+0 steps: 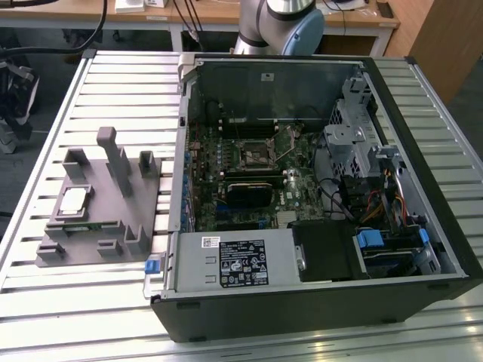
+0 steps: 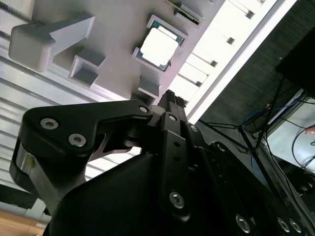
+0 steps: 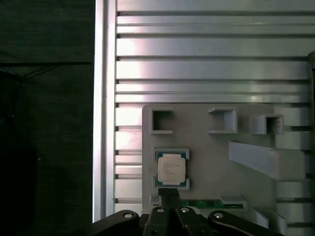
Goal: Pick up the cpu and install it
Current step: 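Pick up the cpu and move it towards the insertion slot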
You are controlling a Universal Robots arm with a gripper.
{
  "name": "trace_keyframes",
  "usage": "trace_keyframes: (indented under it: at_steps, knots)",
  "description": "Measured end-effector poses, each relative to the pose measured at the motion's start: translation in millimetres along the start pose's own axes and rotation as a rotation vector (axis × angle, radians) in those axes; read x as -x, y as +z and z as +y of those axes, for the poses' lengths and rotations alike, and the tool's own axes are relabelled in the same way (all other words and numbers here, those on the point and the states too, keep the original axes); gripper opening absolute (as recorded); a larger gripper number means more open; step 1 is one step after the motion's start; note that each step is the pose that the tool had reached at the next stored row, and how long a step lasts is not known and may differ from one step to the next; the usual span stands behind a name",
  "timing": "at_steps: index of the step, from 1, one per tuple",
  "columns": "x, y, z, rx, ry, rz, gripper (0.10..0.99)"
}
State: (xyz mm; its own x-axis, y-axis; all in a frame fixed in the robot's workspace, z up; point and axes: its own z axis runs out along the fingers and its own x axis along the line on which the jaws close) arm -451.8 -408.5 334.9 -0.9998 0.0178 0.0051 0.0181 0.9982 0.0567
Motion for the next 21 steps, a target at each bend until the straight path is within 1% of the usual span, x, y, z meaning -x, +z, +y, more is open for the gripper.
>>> trace_keyframes:
  at_steps: [8,9,10,12,13,15,16,18,19,21]
  knots:
    - [0.1,8.0,-2.5,0.000,0.000,0.0002,0.114]
    - [0.1,9.0,-2.9,0.000,0.000,0.0001,0.165]
    - [0.1,10.0,-3.1,0.000,0.000,0.0001,0.165]
    - [0.1,12.0,-3.7,0.000,0.000,0.0002,0.290]
    - [0.1,13.0,-3.9,0.000,0.000,0.0001,0.290]
    - [0.1,15.3,-4.3,0.000,0.000,0.0004,0.408]
    - [0.2,16.7,-4.6,0.000,0.000,0.0009,0.408]
    - [0.2,18.8,-4.9,0.000,0.000,0.0025,0.525]
    - [0.2,19.8,-5.1,0.000,0.000,0.0030,0.525]
    - [0.3,21.9,-5.6,0.000,0.000,0.0032,0.639]
